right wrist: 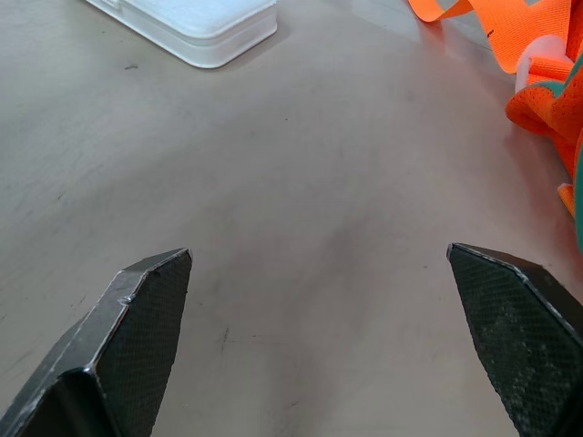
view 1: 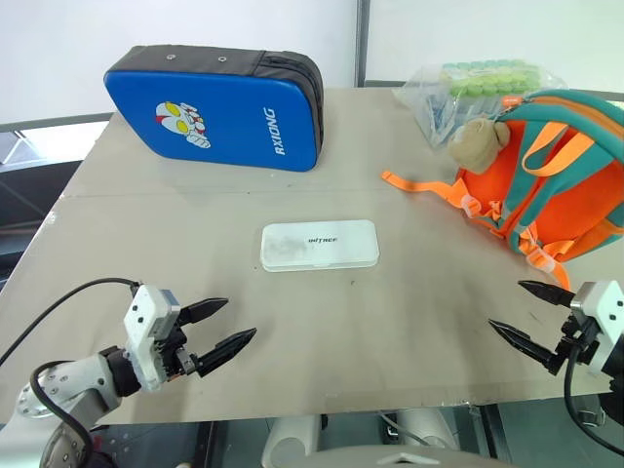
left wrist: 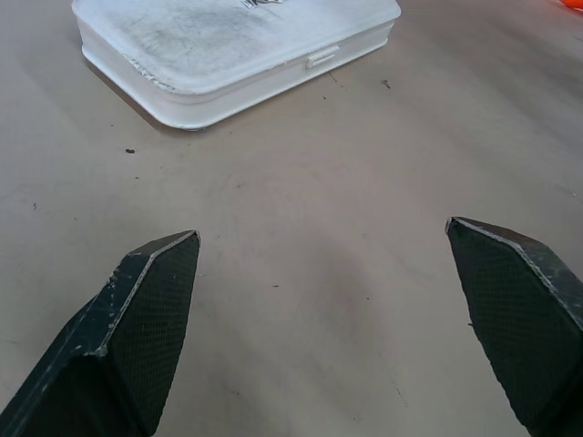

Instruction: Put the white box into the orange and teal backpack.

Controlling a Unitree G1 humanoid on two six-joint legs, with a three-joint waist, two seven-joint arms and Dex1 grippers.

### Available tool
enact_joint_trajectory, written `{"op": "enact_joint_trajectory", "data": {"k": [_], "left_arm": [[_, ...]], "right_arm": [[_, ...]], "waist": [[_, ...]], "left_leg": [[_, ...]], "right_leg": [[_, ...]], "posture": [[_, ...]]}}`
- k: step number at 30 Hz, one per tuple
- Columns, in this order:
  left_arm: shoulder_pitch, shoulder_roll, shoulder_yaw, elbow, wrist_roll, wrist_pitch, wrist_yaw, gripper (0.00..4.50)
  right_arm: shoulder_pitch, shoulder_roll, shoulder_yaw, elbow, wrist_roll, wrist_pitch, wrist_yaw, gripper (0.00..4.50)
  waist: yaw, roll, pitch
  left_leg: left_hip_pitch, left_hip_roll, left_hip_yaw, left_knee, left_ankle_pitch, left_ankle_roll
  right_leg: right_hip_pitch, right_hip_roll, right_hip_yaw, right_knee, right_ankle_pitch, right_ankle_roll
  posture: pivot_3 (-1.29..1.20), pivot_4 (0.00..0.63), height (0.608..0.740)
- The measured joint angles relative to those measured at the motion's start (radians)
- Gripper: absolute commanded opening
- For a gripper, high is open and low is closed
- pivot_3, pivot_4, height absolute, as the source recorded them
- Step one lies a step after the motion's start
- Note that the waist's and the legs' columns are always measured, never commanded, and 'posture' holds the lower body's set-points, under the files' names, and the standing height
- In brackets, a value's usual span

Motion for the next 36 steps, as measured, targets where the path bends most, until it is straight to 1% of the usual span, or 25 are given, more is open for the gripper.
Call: {"op": "enact_joint_trajectory", "data": {"k": [2, 8, 11, 12, 13, 15, 16, 17, 18, 19, 20, 21, 22, 24, 26, 27, 28, 30, 31, 36], "left_arm": [[-0.002, 0.000, -0.001, 0.000, 0.000, 0.002, 0.008, 4.44], [-0.101, -0.032, -0.014, -0.022, -0.042, 0.072, 0.140, 4.44], [-0.135, -0.059, -0.010, -0.026, -0.086, 0.119, 0.205, 3.66], [-0.158, -0.073, -0.006, -0.028, -0.109, 0.139, 0.242, 3.15], [-0.177, -0.081, -0.005, -0.029, -0.128, 0.154, 0.271, 2.66], [-0.217, -0.099, 0.000, -0.030, -0.147, 0.193, 0.353, 1.77], [-0.246, -0.107, 0.002, -0.028, -0.150, 0.211, 0.397, 1.16], [-0.272, -0.114, 0.005, -0.025, -0.156, 0.229, 0.440, 0.69], [-0.308, -0.127, 0.009, -0.017, -0.157, 0.251, 0.496, 0.12], [-0.331, -0.133, 0.010, -0.006, -0.155, 0.266, 0.539, 0.00], [-0.357, -0.143, 0.007, 0.011, -0.135, 0.288, 0.598, 0.00], [-0.405, -0.151, -0.016, 0.041, -0.096, 0.312, 0.662, 0.00], [-0.458, -0.151, -0.058, 0.062, -0.057, 0.335, 0.718, 0.00], [-0.505, -0.146, -0.113, 0.080, -0.017, 0.355, 0.751, 0.00], [-0.545, -0.111, -0.167, 0.112, 0.021, 0.385, 0.759, 0.00], [-0.578, -0.077, -0.204, 0.145, 0.045, 0.410, 0.755, 0.00], [-0.595, -0.068, -0.216, 0.159, 0.055, 0.421, 0.751, 0.00], [-0.610, -0.020, -0.269, 0.181, 0.081, 0.434, 0.714, 0.00], [-0.604, 0.016, -0.322, 0.183, 0.113, 0.415, 0.675, 0.00], [-0.579, 0.029, -0.389, 0.148, 0.138, 0.376, 0.582, 0.00]], "right_arm": [[-0.005, 0.000, 0.001, -0.004, 0.004, 0.013, -0.012, 4.44], [-0.165, -0.001, 0.080, -0.159, 0.052, 0.205, -0.187, 4.44], [-0.243, 0.003, 0.133, -0.172, 0.096, 0.294, -0.236, 4.50], [-0.291, 0.013, 0.160, -0.175, 0.121, 0.335, -0.261, 3.94], [-0.326, 0.021, 0.179, -0.176, 0.134, 0.364, -0.283, 3.64], [-0.421, 0.034, 0.252, -0.158, 0.111, 0.419, -0.347, 2.76], [-0.466, 0.045, 0.287, -0.143, 0.091, 0.438, -0.377, 2.16], [-0.503, 0.053, 0.320, -0.131, 0.070, 0.452, -0.401, 1.69], [-0.552, 0.068, 0.368, -0.109, 0.045, 0.470, -0.428, 1.13], [-0.585, 0.081, 0.407, -0.095, 0.024, 0.484, -0.447, 0.70], [-0.645, 0.101, 0.469, -0.054, -0.015, 0.502, -0.471, 0.30], [-0.726, 0.140, 0.534, 0.020, -0.066, 0.512, -0.502, 0.11], [-0.804, 0.184, 0.612, 0.107, -0.135, 0.514, -0.540, 0.11], [-0.876, 0.212, 0.710, 0.210, -0.219, 0.499, -0.561, 0.11], [-0.940, 0.250, 0.778, 0.312, -0.284, 0.479, -0.565, 0.11], [-0.984, 0.266, 0.823, 0.370, -0.322, 0.462, -0.554, 0.11], [-1.001, 0.272, 0.841, 0.393, -0.338, 0.450, -0.545, 0.11], [-1.036, 0.276, 0.882, 0.445, -0.377, 0.418, -0.517, 0.11], [-1.045, 0.272, 0.908, 0.474, -0.402, 0.390, -0.481, 0.11], [-1.041, 0.264, 0.906, 0.459, -0.422, 0.367, -0.390, 0.11]], "waist": [[0.000, 0.000, 0.000], [-0.001, -0.001, -0.001], [-0.001, -0.001, -0.001], [-0.001, -0.001, -0.001], [-0.001, -0.002, -0.001], [-0.002, -0.002, -0.001], [-0.003, -0.002, -0.001], [-0.002, -0.002, -0.001], [-0.003, -0.002, -0.001], [-0.003, -0.002, -0.001], [-0.005, -0.002, -0.001], [-0.010, -0.003, -0.001], [-0.010, -0.003, -0.001], [-0.010, -0.004, -0.001], [-0.009, -0.004, -0.001], [-0.010, -0.004, -0.001], [-0.010, -0.003, -0.001], [-0.012, -0.003, -0.001], [-0.012, -0.003, -0.001], [-0.013, -0.003, -0.001]], "left_leg": [[0.000, 0.000, 0.000, 0.000, 0.000, 0.000], [0.001, 0.002, -0.001, 0.000, 0.000, 0.000], [0.000, 0.001, -0.001, 0.000, 0.000, 0.000], [0.000, 0.001, -0.001, 0.000, 0.000, 0.000], [0.000, 0.001, -0.001, 0.000, 0.000, 0.000], [0.000, 0.001, -0.001, 0.000, 0.000, 0.000], [0.000, 0.001, -0.001, 0.001, 0.000, 0.000], [0.000, 0.001, -0.001, 0.001, 0.000, 0.000], [0.000, 0.000, -0.001, 0.000, 0.000, 0.000], [0.000, 0.000, -0.001, 0.000, 0.000, 0.000], [0.001, 0.000, -0.001, 0.000, 0.000, 0.000], [0.002, -0.002, 0.000, 0.000, 0.000, 0.000], [0.001, -0.002, 0.000, 0.000, 0.000, -0.001], [0.001, -0.002, 0.000, 0.000, 0.001, -0.001], [0.000, -0.002, 0.000, 0.000, 0.001, -0.001], [-0.001, -0.002, 0.001, 0.000, 0.001, -0.001], [-0.002, -0.002, 0.000, -0.001, 0.001, -0.002], [-0.002, -0.002, 0.000, -0.002, 0.002, -0.003], [-0.002, -0.002, 0.000, -0.003, 0.002, -0.004], [-0.002, 0.000, 0.000, -0.005, 0.002, -0.005]], "right_leg": [[0.000, 0.000, 0.000, 0.000, 0.000, 0.000], [0.000, 0.002, 0.000, 0.000, 0.001, -0.002], [0.000, 0.002, 0.000, 0.000, 0.004, -0.005], [0.000, 0.002, 0.000, -0.001, 0.004, -0.005], [0.000, 0.002, 0.000, -0.001, 0.004, -0.005], [0.000, 0.002, 0.000, -0.001, 0.004, -0.005], [0.000, 0.003, 0.000, -0.001, 0.004, -0.005], [0.000, 0.003, 0.000, -0.001, 0.005, -0.004], [0.000, 0.003, -0.001, -0.001, 0.006, -0.002], [0.000, 0.003, -0.001, -0.001, 0.007, -0.001], [0.000, 0.004, 0.000, -0.001, 0.007, -0.001], [0.001, 0.004, 0.001, 0.000, 0.007, -0.001], [0.000, 0.005, 0.000, 0.000, 0.009, -0.002], [0.000, 0.006, 0.000, 0.000, 0.009, -0.003], [-0.001, 0.006, 0.000, 0.000, 0.009, -0.003], [-0.003, 0.006, 0.000, 0.000, 0.009, -0.003], [-0.003, 0.006, 0.000, 0.000, 0.009, -0.003], [-0.003, 0.006, 0.000, -0.002, 0.009, -0.003], [-0.004, 0.006, 0.001, -0.004, 0.009, -0.002], [-0.004, 0.004, 0.002, -0.006, 0.009, -0.002]], "posture": [[0.00, 0.150, 0.740], [0.00, 0.150, 0.740], [0.00, 0.150, 0.740], [0.00, 0.150, 0.740], [0.00, 0.150, 0.740], [0.00, 0.150, 0.740], [0.00, 0.150, 0.740], [0.00, 0.150, 0.740], [0.00, 0.150, 0.740], [0.00, 0.150, 0.740], [0.00, 0.150, 0.740], [0.00, 0.150, 0.740], [0.00, 0.150, 0.740], [0.00, 0.150, 0.740], [0.00, 0.150, 0.740], [0.00, 0.150, 0.740], [0.00, 0.150, 0.740], [0.00, 0.150, 0.740], [0.00, 0.150, 0.740], [0.00, 0.150, 0.740]]}}
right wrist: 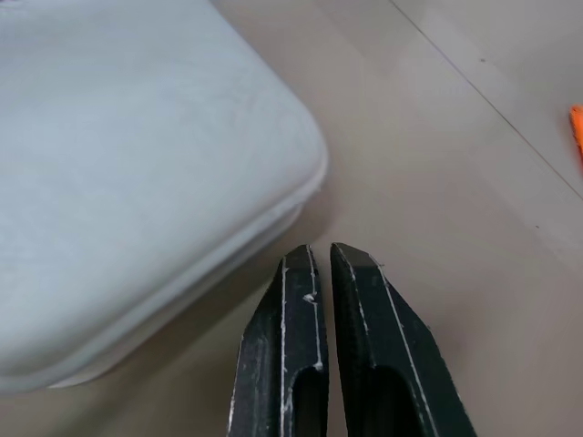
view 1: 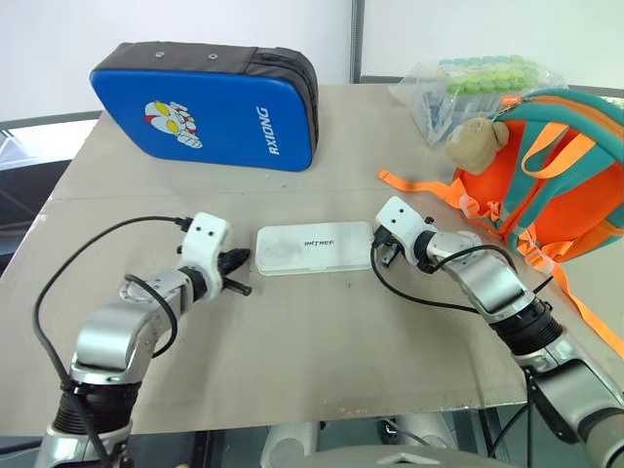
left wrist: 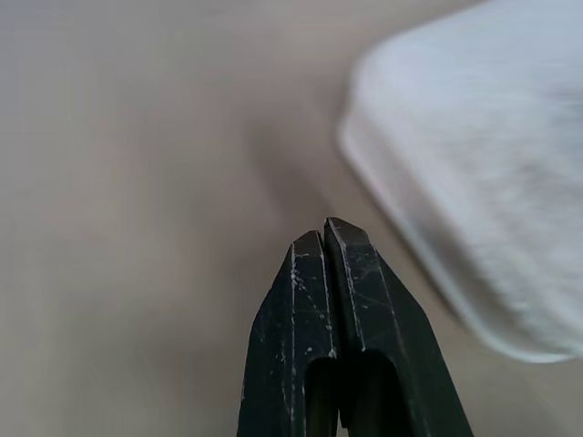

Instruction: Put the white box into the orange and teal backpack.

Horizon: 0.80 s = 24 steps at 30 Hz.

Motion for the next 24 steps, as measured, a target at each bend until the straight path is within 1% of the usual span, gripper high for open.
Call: {"op": "enact_joint_trajectory", "data": {"k": [3, 5, 7, 8, 9, 10, 11, 12, 13, 15, 16, 17, 18, 19, 22, 24], "left_arm": [[0.094, 0.007, -0.001, -0.115, -0.003, 0.002, -0.033, 0.00], [0.153, -0.003, 0.017, -0.176, -0.033, 0.023, -0.041, 0.00], [0.212, -0.020, 0.059, -0.220, -0.076, 0.052, -0.049, 0.00], [0.231, -0.035, 0.086, -0.228, -0.111, 0.076, -0.056, 0.40], [0.236, -0.049, 0.112, -0.227, -0.143, 0.098, -0.057, 0.50], [0.236, -0.069, 0.152, -0.222, -0.184, 0.134, -0.056, 0.78], [0.234, -0.079, 0.191, -0.208, -0.222, 0.162, -0.058, 1.16], [0.234, -0.074, 0.235, -0.181, -0.252, 0.184, -0.066, 1.65], [0.233, -0.065, 0.260, -0.160, -0.260, 0.193, -0.072, 2.03], [0.213, -0.008, 0.349, -0.067, -0.319, 0.249, -0.122, 2.98], [0.215, 0.035, 0.376, -0.033, -0.346, 0.279, -0.155, 3.35], [0.214, 0.078, 0.401, 0.005, -0.383, 0.323, -0.196, 3.87], [0.214, 0.100, 0.416, 0.024, -0.403, 0.349, -0.217, 4.27], [0.185, 0.115, 0.447, 0.079, -0.456, 0.421, -0.240, 4.43], [0.075, 0.119, 0.483, 0.221, -0.550, 0.598, -0.250, 4.43], [-0.040, 0.047, 0.485, 0.294, -0.598, 0.702, -0.213, 4.43]], "right_arm": [[0.089, -0.064, -0.045, -0.123, 0.024, 0.047, 0.048, 0.11], [0.142, -0.101, -0.064, -0.196, 0.030, 0.074, 0.065, 0.11], [0.179, -0.113, -0.073, -0.247, 0.030, 0.094, 0.068, 0.11], [0.194, -0.115, -0.080, -0.261, 0.030, 0.103, 0.067, 0.00], [0.196, -0.115, -0.082, -0.264, 0.030, 0.109, 0.066, 0.00], [0.200, -0.115, -0.086, -0.265, 0.031, 0.111, 0.063, 0.00], [0.207, -0.114, -0.094, -0.266, 0.032, 0.111, 0.062, 0.00], [0.214, -0.115, -0.104, -0.266, 0.033, 0.111, 0.062, 0.00], [0.216, -0.117, -0.109, -0.266, 0.033, 0.111, 0.063, 0.00], [0.218, -0.125, -0.114, -0.260, 0.028, 0.098, 0.065, 0.00], [0.218, -0.131, -0.115, -0.259, 0.024, 0.088, 0.067, 0.00], [0.217, -0.135, -0.116, -0.254, 0.020, 0.076, 0.070, 0.00], [0.217, -0.136, -0.116, -0.250, 0.018, 0.070, 0.071, 0.00], [0.216, -0.137, -0.117, -0.240, 0.015, 0.058, 0.074, 0.00], [0.200, -0.125, -0.116, -0.204, 0.003, 0.021, 0.080, 0.00], [0.176, -0.110, -0.111, -0.172, -0.013, -0.011, 0.085, 0.00]], "waist": [[0.004, 0.000, 0.000], [0.005, 0.000, 0.000], [0.003, 0.001, 0.000], [0.002, 0.001, 0.000], [0.002, 0.001, 0.000], [0.003, 0.001, 0.000], [0.002, 0.001, 0.000], [0.003, 0.001, 0.000], [0.003, 0.001, 0.000], [0.002, 0.001, 0.000], [0.000, 0.001, 0.000], [-0.001, 0.001, 0.000], [-0.002, 0.001, 0.000], [-0.003, 0.002, 0.001], [-0.004, 0.002, 0.001], [0.002, 0.002, 0.001]], "left_leg": [[0.000, 0.000, 0.000, -0.001, -0.002, 0.003], [0.000, 0.000, -0.001, -0.001, -0.002, 0.004], [0.001, 0.001, -0.001, -0.001, -0.002, 0.004], [0.001, 0.001, -0.001, -0.001, -0.002, 0.004], [0.002, 0.001, -0.001, -0.001, -0.002, 0.004], [0.002, 0.001, -0.002, 0.001, -0.002, 0.004], [0.001, 0.001, -0.002, 0.002, -0.002, 0.004], [0.002, 0.001, -0.002, 0.003, -0.002, 0.004], [0.002, 0.000, -0.002, 0.003, -0.002, 0.004], [0.002, 0.001, -0.001, 0.004, -0.002, 0.004], [0.002, 0.001, -0.001, 0.004, -0.002, 0.004], [0.003, 0.001, 0.000, 0.003, -0.002, 0.004], [0.003, 0.001, 0.000, 0.003, -0.002, 0.004], [0.003, 0.001, 0.000, 0.003, -0.002, 0.004], [0.002, 0.001, 0.000, 0.003, -0.002, 0.004], [0.002, 0.000, -0.001, 0.004, -0.002, 0.004]], "right_leg": [[0.000, -0.003, 0.000, -0.001, 0.000, 0.000], [0.000, -0.003, 0.000, -0.001, 0.000, 0.000], [0.000, -0.002, -0.001, 0.000, 0.000, 0.000], [0.000, -0.002, -0.001, 0.000, 0.000, 0.000], [0.001, -0.001, -0.001, 0.001, 0.000, 0.000], [0.001, 0.000, -0.002, 0.001, 0.000, 0.000], [0.001, 0.000, -0.003, 0.002, 0.000, -0.001], [0.002, 0.002, -0.004, 0.003, 0.000, -0.002], [0.002, 0.002, -0.004, 0.003, 0.000, -0.002], [0.002, 0.004, -0.005, 0.004, 0.000, -0.004], [0.002, 0.005, -0.005, 0.004, 0.000, -0.004], [0.002, 0.005, -0.005, 0.005, 0.000, -0.004], [0.002, 0.005, -0.005, 0.005, 0.000, -0.004], [0.002, 0.004, -0.004, 0.005, 0.000, -0.003], [0.002, 0.004, -0.004, 0.004, 0.001, -0.002], [0.002, 0.003, -0.005, 0.004, 0.001, -0.002]], "posture": [[0.00, 0.150, 0.740], [0.00, 0.150, 0.740], [0.00, 0.150, 0.740], [0.00, 0.150, 0.740], [0.00, 0.150, 0.740], [0.00, 0.150, 0.740], [0.00, 0.150, 0.740], [0.00, 0.150, 0.740], [0.00, 0.150, 0.740], [0.00, 0.150, 0.740], [0.00, 0.150, 0.740], [0.00, 0.150, 0.740], [0.00, 0.150, 0.740], [0.00, 0.150, 0.740], [0.00, 0.150, 0.740], [0.00, 0.150, 0.740]]}}
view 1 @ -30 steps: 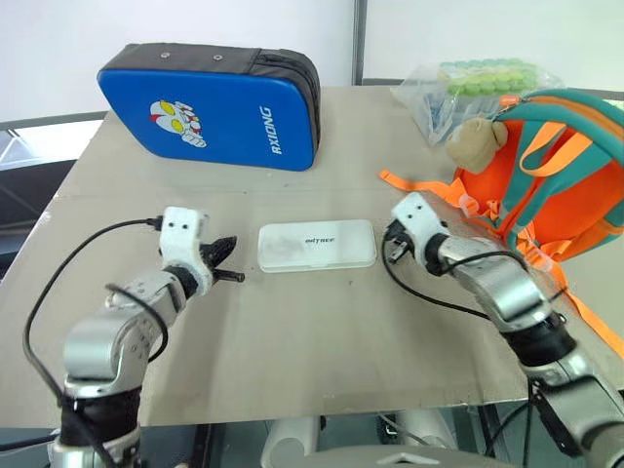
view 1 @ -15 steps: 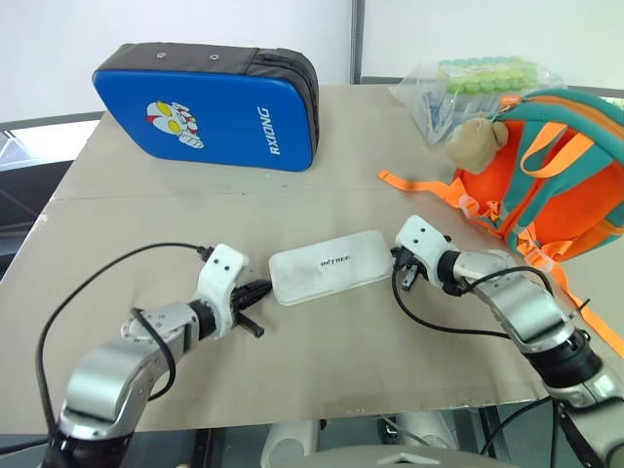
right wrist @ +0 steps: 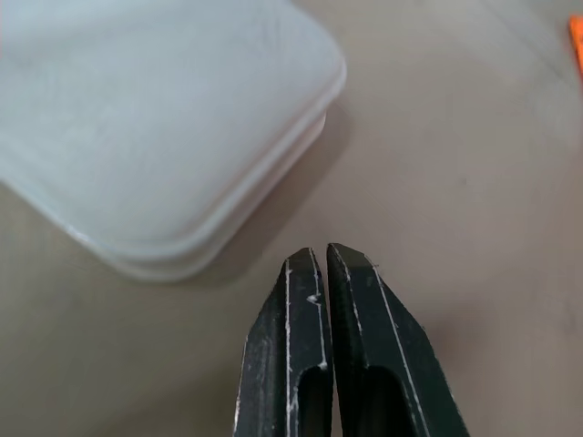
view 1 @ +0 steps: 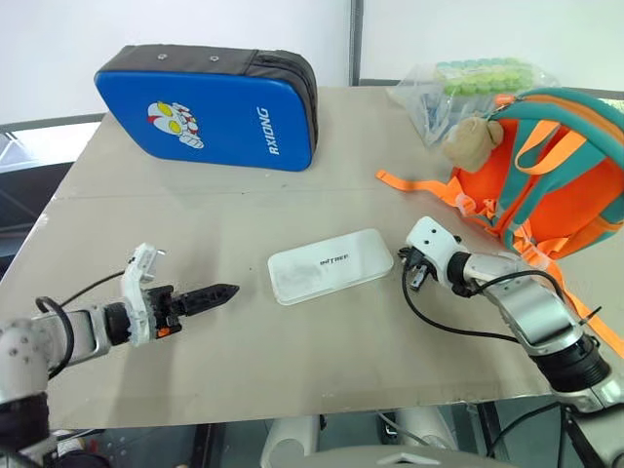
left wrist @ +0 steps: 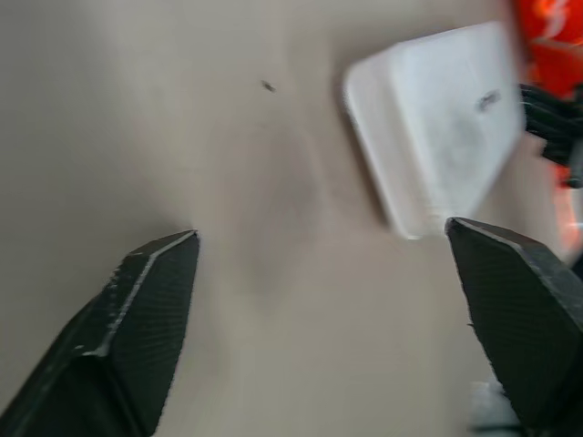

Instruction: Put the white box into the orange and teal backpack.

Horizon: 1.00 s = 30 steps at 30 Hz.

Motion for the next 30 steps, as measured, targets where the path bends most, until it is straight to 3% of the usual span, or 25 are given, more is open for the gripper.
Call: {"op": "enact_joint_trajectory", "data": {"k": [8, 12, 19, 21, 22, 25, 27, 28, 30], "left_arm": [[-0.140, -0.243, -0.030, 0.063, -0.052, 0.037, 0.193, 4.43], [-0.162, -0.315, -0.042, 0.062, -0.072, 0.029, 0.252, 4.43], [-0.144, -0.357, -0.008, 0.072, -0.107, 0.032, 0.333, 2.41], [-0.139, -0.361, 0.000, 0.080, -0.131, 0.038, 0.332, 2.03], [-0.140, -0.363, 0.013, 0.080, -0.158, 0.040, 0.332, 1.58], [-0.150, -0.366, 0.023, 0.073, -0.203, 0.044, 0.341, 0.84], [-0.153, -0.366, 0.031, 0.073, -0.225, 0.043, 0.364, 0.84], [-0.153, -0.365, 0.034, 0.072, -0.229, 0.041, 0.371, 0.84], [-0.155, -0.363, 0.032, 0.066, -0.238, 0.034, 0.382, 0.84]], "right_arm": [[-0.043, 0.050, 0.049, 0.079, -0.047, -0.101, 0.041, 0.00], [-0.053, 0.091, 0.080, 0.079, -0.045, -0.134, 0.080, 0.00], [-0.008, 0.099, 0.022, 0.036, -0.039, -0.117, 0.071, 0.00], [0.016, 0.099, -0.001, 0.024, -0.029, -0.112, 0.067, 0.00], [0.036, 0.098, -0.025, 0.005, -0.014, -0.097, 0.063, 0.00], [0.114, 0.096, -0.185, -0.122, 0.112, -0.012, 0.069, 0.84], [0.180, 0.073, -0.342, -0.252, 0.213, 0.080, 0.067, 1.56], [0.200, 0.063, -0.401, -0.300, 0.249, 0.118, 0.061, 2.27], [0.255, 0.066, -0.532, -0.408, 0.360, 0.209, 0.047, 3.20]], "waist": [[0.003, -0.002, -0.001], [0.005, -0.002, -0.002], [0.004, -0.001, -0.002], [0.004, -0.001, -0.002], [0.005, -0.001, -0.002], [0.008, -0.001, -0.002], [0.009, -0.001, -0.002], [0.007, -0.001, -0.002], [0.006, -0.001, -0.002]], "left_leg": [[0.000, 0.000, -0.002, 0.000, 0.002, -0.004], [0.001, 0.000, -0.002, 0.000, 0.002, -0.004], [0.000, -0.002, -0.002, 0.000, 0.002, -0.004], [0.000, -0.002, -0.002, 0.000, 0.002, -0.004], [-0.001, -0.001, -0.003, 0.000, 0.002, -0.004], [-0.001, -0.001, -0.004, 0.000, 0.002, -0.004], [-0.001, -0.001, -0.004, 0.000, 0.000, -0.001], [-0.001, -0.001, -0.004, 0.000, 0.000, -0.001], [-0.001, 0.000, -0.004, 0.000, 0.000, 0.000]], "right_leg": [[-0.001, -0.003, 0.002, 0.000, 0.000, 0.000], [0.000, -0.004, 0.003, 0.000, 0.001, 0.000], [0.000, -0.004, 0.003, 0.000, 0.001, 0.001], [-0.001, -0.004, 0.002, 0.000, 0.001, 0.001], [-0.001, -0.004, 0.002, 0.000, 0.001, 0.001], [-0.001, -0.005, 0.002, 0.000, 0.001, 0.001], [-0.001, -0.005, 0.002, 0.000, 0.001, 0.001], [-0.001, -0.005, 0.002, 0.000, 0.001, 0.001], [-0.001, -0.004, 0.002, 0.000, 0.001, 0.001]], "posture": [[0.00, 0.150, 0.740], [0.00, 0.150, 0.740], [0.00, 0.150, 0.740], [0.00, 0.150, 0.740], [0.00, 0.150, 0.740], [0.00, 0.150, 0.740], [0.00, 0.150, 0.740], [0.00, 0.150, 0.740], [0.00, 0.150, 0.740]]}}
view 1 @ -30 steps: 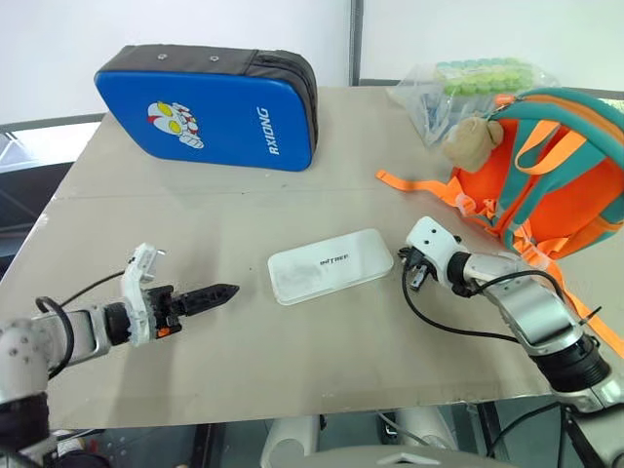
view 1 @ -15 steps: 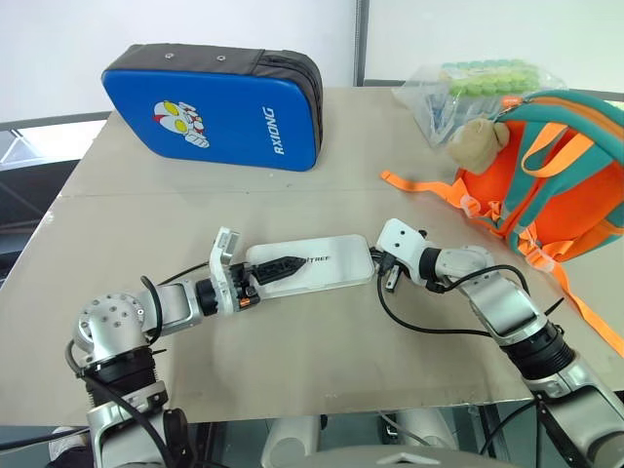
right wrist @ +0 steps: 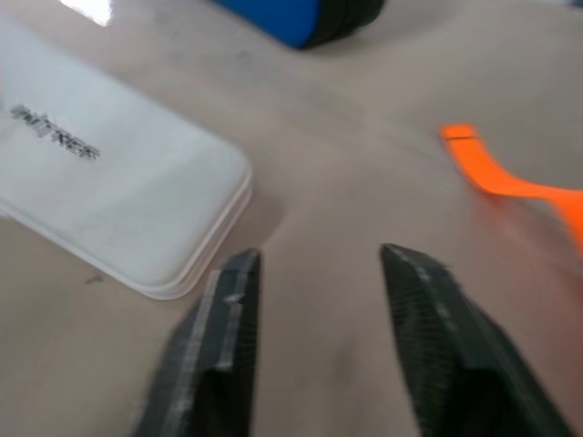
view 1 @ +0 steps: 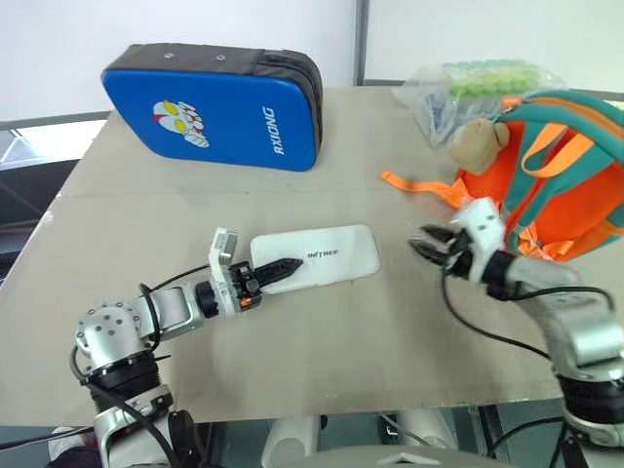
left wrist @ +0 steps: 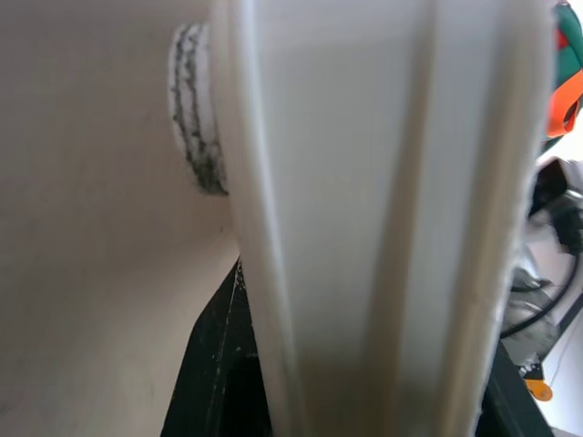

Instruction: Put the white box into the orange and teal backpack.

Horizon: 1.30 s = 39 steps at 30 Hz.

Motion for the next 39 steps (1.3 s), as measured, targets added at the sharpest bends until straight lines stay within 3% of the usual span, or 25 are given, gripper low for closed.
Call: {"op": "enact_joint_trajectory", "data": {"k": [3, 8, 12, 15, 19, 22, 25, 29, 33, 39], "left_arm": [[-0.005, 0.002, -0.004, -0.002, -0.024, -0.018, 0.027, 0.84], [-0.018, 0.011, -0.012, -0.002, -0.069, -0.046, 0.059, 0.84], [-0.041, 0.019, -0.020, -0.001, -0.124, -0.073, 0.076, 0.84], [-0.094, 0.015, -0.058, 0.002, -0.193, -0.129, 0.127, 0.84], [-0.111, 0.012, -0.092, -0.022, -0.284, -0.206, 0.187, 0.84], [-0.109, 0.008, -0.142, -0.088, -0.284, -0.269, 0.214, 0.84], [-0.102, -0.004, -0.145, -0.141, -0.282, -0.383, 0.216, 0.84], [-0.129, -0.040, -0.116, -0.231, -0.246, -0.583, 0.261, 0.84], [-0.143, -0.016, -0.114, -0.274, -0.223, -0.673, 0.261, 0.84], [-0.141, 0.053, -0.116, -0.254, -0.105, -0.773, 0.208, 0.84]], "right_arm": [[0.081, -0.002, -0.221, -0.158, 0.219, 0.159, -0.029, 4.48], [0.071, -0.019, -0.427, -0.197, 0.288, 0.322, -0.216, 4.50], [0.005, -0.024, -0.428, -0.146, 0.273, 0.361, -0.322, 4.50], [-0.140, -0.024, -0.319, 0.037, 0.157, 0.306, -0.435, 4.50], [-0.262, -0.003, -0.234, 0.225, 0.075, 0.180, -0.466, 4.50], [-0.369, 0.016, -0.167, 0.418, -0.001, 0.016, -0.464, 3.62], [-0.377, -0.005, -0.085, 0.550, -0.075, -0.163, -0.405, 2.13], [-0.421, 0.034, -0.071, 0.598, -0.024, -0.293, -0.266, 0.16], [-0.470, 0.051, -0.048, 0.564, 0.085, -0.305, -0.127, 0.07], [-0.511, 0.060, 0.024, 0.422, 0.351, -0.148, 0.079, 0.07]], "waist": [[0.000, 0.000, 0.000], [-0.002, 0.000, 0.000], [-0.002, 0.000, 0.000], [-0.003, 0.000, 0.000], [-0.003, 0.000, 0.000], [-0.005, 0.001, 0.001], [-0.001, 0.001, 0.001], [-0.006, 0.001, 0.002], [-0.006, 0.001, 0.002], [-0.007, 0.002, 0.003]], "left_leg": [[0.000, 0.000, -0.001, 0.000, 0.000, 0.000], [0.001, 0.000, 0.003, 0.001, 0.000, 0.001], [0.001, 0.000, 0.004, 0.001, 0.000, 0.001], [0.000, -0.001, 0.005, 0.001, 0.000, 0.001], [0.000, -0.001, 0.006, 0.000, 0.001, 0.000], [-0.001, -0.001, 0.008, -0.001, 0.003, -0.004], [-0.003, 0.000, 0.011, -0.001, 0.003, -0.004], [-0.004, 0.000, 0.015, -0.001, 0.003, -0.004], [-0.003, 0.000, 0.015, -0.001, 0.002, -0.003], [-0.003, 0.001, 0.014, -0.002, 0.000, 0.000]], "right_leg": [[0.000, 0.001, 0.000, 0.000, 0.000, 0.000], [0.001, 0.000, 0.003, 0.000, -0.002, -0.003], [0.000, 0.001, 0.002, 0.000, -0.001, -0.003], [0.000, 0.000, 0.004, 0.000, -0.001, -0.003], [-0.001, 0.000, 0.004, -0.001, 0.001, 0.000], [-0.002, 0.000, 0.005, -0.002, 0.001, 0.001], [-0.002, 0.000, 0.004, -0.004, 0.001, 0.001], [-0.004, 0.000, 0.007, -0.005, 0.001, 0.002], [-0.004, 0.001, 0.007, -0.004, 0.001, 0.002], [-0.004, 0.003, 0.006, -0.004, 0.001, 0.002]], "posture": [[0.00, 0.150, 0.740], [0.00, 0.150, 0.740], [0.00, 0.150, 0.740], [0.00, 0.150, 0.740], [0.00, 0.150, 0.740], [0.00, 0.150, 0.740], [0.00, 0.150, 0.740], [0.00, 0.150, 0.740], [0.00, 0.150, 0.740], [0.00, 0.150, 0.740]]}}
